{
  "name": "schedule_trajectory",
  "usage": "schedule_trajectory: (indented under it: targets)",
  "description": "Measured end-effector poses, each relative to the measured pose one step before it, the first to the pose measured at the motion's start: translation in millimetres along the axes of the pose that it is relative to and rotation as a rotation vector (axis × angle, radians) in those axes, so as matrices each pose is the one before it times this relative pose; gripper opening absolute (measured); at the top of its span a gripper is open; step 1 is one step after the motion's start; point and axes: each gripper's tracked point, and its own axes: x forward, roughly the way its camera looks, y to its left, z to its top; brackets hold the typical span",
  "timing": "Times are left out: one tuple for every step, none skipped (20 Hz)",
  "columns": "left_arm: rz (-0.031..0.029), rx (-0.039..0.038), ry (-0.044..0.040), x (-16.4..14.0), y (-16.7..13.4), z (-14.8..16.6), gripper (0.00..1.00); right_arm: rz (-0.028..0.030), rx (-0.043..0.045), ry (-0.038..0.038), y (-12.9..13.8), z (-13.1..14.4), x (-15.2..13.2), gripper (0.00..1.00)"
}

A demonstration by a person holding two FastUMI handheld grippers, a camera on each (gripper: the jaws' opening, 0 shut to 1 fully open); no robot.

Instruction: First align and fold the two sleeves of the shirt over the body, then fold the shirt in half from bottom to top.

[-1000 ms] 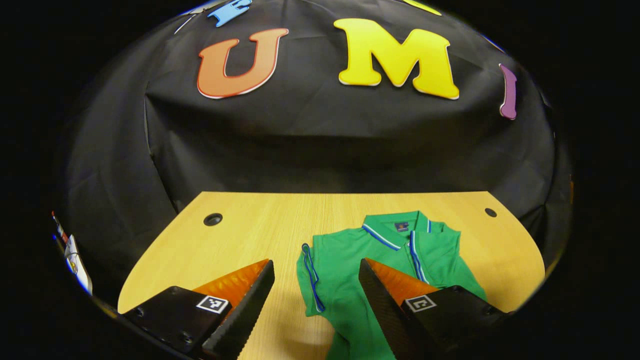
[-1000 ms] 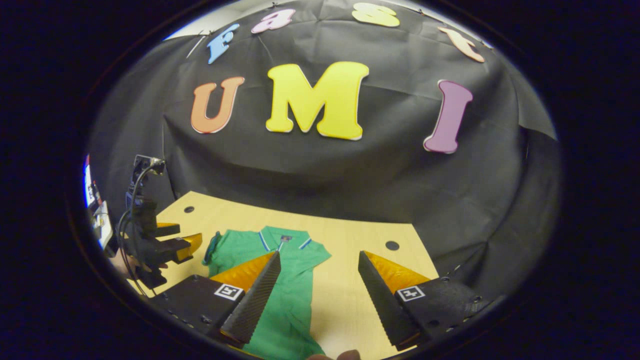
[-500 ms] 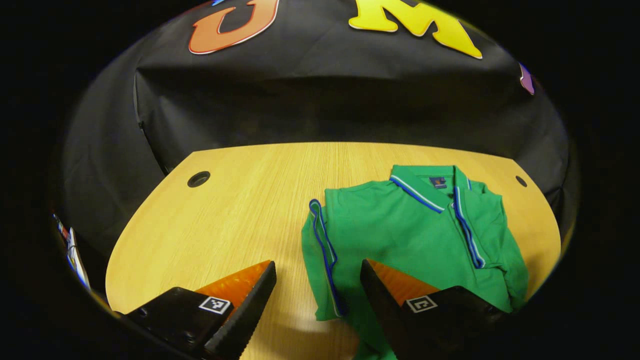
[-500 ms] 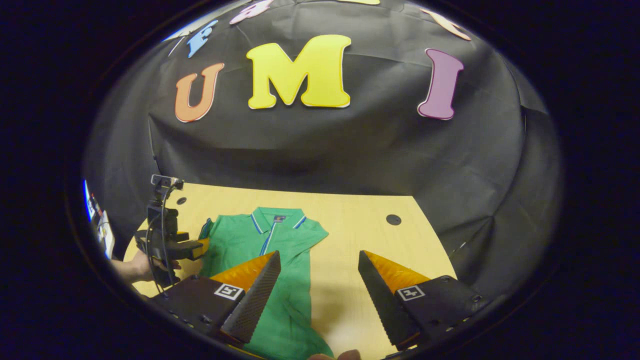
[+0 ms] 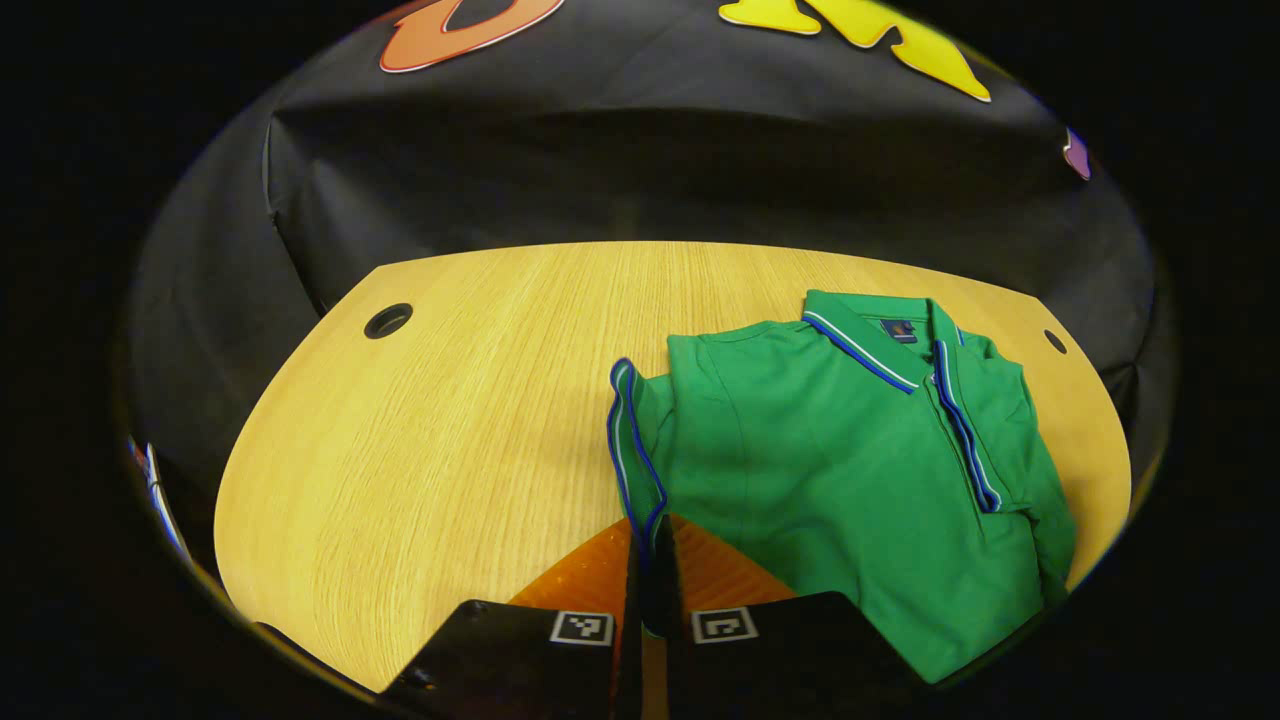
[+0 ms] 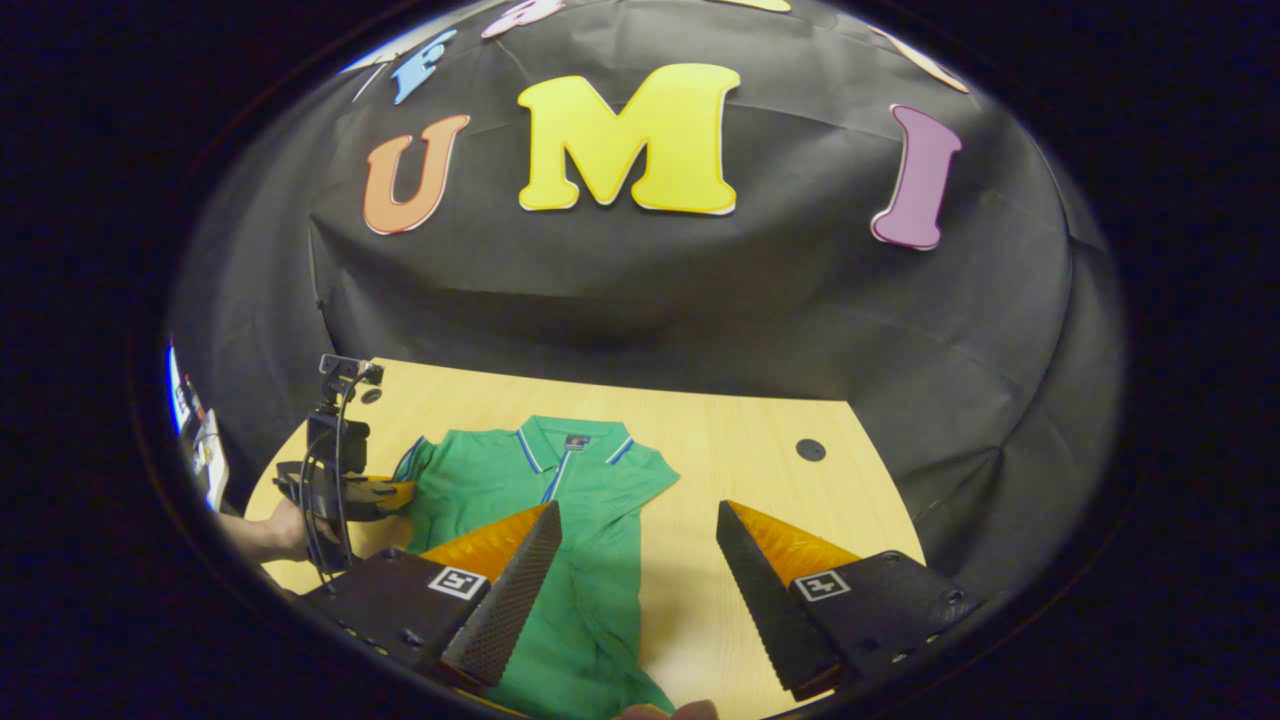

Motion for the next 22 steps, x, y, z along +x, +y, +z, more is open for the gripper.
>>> schedule_trajectory:
  targets:
    - [-0.00894,-0.02806,-0.00519,-2.78,-0.56,5.49,0.09,0.00533,0.00282,0.00264,3.60,-0.69,0.26,0.96]
    - [-0.01086,-0.02353,-0.00627,-3.48,0.01,3.66,0.06,0.00740,0.00720,0.00510,3.80,-0.51,0.03,0.96]
    - [0.00017,-0.01436,-0.01241,-3.82,2.28,7.33,0.06,0.00567,0.00579,0.00318,2.87,-0.75,1.32,0.96]
    - [-0.00233,-0.00669,-0.01302,-3.43,1.28,6.48,0.06,0.00284,0.00397,0.00125,1.40,0.09,-0.24,0.96]
    - [-0.00658,-0.00150,-0.01309,-4.05,-0.26,7.86,0.06,0.00131,0.00116,0.00094,1.25,-0.93,0.32,0.96]
    - [-0.00872,0.00274,-0.01439,-4.52,-2.48,6.93,0.06,0.00204,0.00284,0.00026,1.53,-0.31,-1.28,0.96]
    - [-0.00939,0.00463,-0.01493,-4.36,-2.85,6.89,0.06,0.00102,0.00286,0.00092,0.35,-0.43,-0.35,0.96]
    - [-0.01667,0.00224,-0.01832,-4.57,-5.92,8.52,0.06,-0.00641,0.00467,0.00056,-1.52,-0.16,-1.33,0.96]
    - [-0.01212,0.00468,-0.01480,-4.39,-6.32,7.56,0.06,-0.01559,0.00017,-0.00272,-4.67,-0.78,-2.02,0.96]
    - [-0.00396,0.00908,-0.01257,-1.88,-7.11,4.02,0.06,-0.00963,0.00238,-0.00648,-2.88,0.61,-2.55,0.95]
    - [-0.00004,0.01536,-0.00515,-2.04,-5.93,4.15,0.06,-0.00707,0.00040,-0.00137,-1.40,-1.64,-3.25,0.96]
    - [-0.00165,0.01601,-0.00346,-1.21,-8.54,3.22,0.05,-0.00395,0.00199,0.00034,-2.90,-1.97,-4.04,0.96]
    - [-0.00894,0.01474,-0.00437,-1.75,-10.70,4.23,0.05,-0.00623,0.00287,0.00179,-3.16,-3.00,-2.99,0.96]
    - [-0.01091,0.01261,-0.00767,-0.65,-11.07,4.71,0.05,-0.00675,0.00398,-0.00071,-4.57,-1.60,-4.70,0.96]
    - [-0.01689,0.00768,-0.01282,0.91,-13.95,6.35,0.06,-0.01218,0.00411,-0.00178,-5.73,-1.69,-3.57,0.96]
    - [-0.01710,0.00724,-0.01380,1.12,-12.59,5.07,0.06,-0.01793,0.00289,-0.00391,-7.89,-0.36,-4.92,0.96]
    - [-0.01040,0.00762,-0.00660,3.81,-10.93,2.86,0.06,-0.01513,0.00140,-0.00551,-7.98,-0.42,-4.15,0.96]
    - [-0.00490,0.01036,0.00148,2.79,-10.15,0.41,0.06,-0.01407,0.00039,-0.00417,-7.78,-0.32,-4.85,0.96]
    - [0.00278,0.01405,0.00873,5.48,-9.05,-1.85,0.06,-0.01389,-0.00076,-0.00332,-7.98,-1.76,-3.58,0.96]
    - [0.00115,0.01163,0.00925,5.30,-9.01,-1.92,0.06,-0.01524,-0.00027,-0.00350,-8.51,-1.29,-4.30,0.95]
    - [-0.00365,0.01064,0.00827,4.87,-9.91,-1.43,0.06,-0.01214,0.00248,-0.00123,-7.97,-1.14,-2.97,0.95]
    - [0.00013,0.01354,0.01139,5.10,-9.12,-2.82,0.06,-0.01042,0.00443,0.00357,-6.73,-2.13,-2.95,0.95]
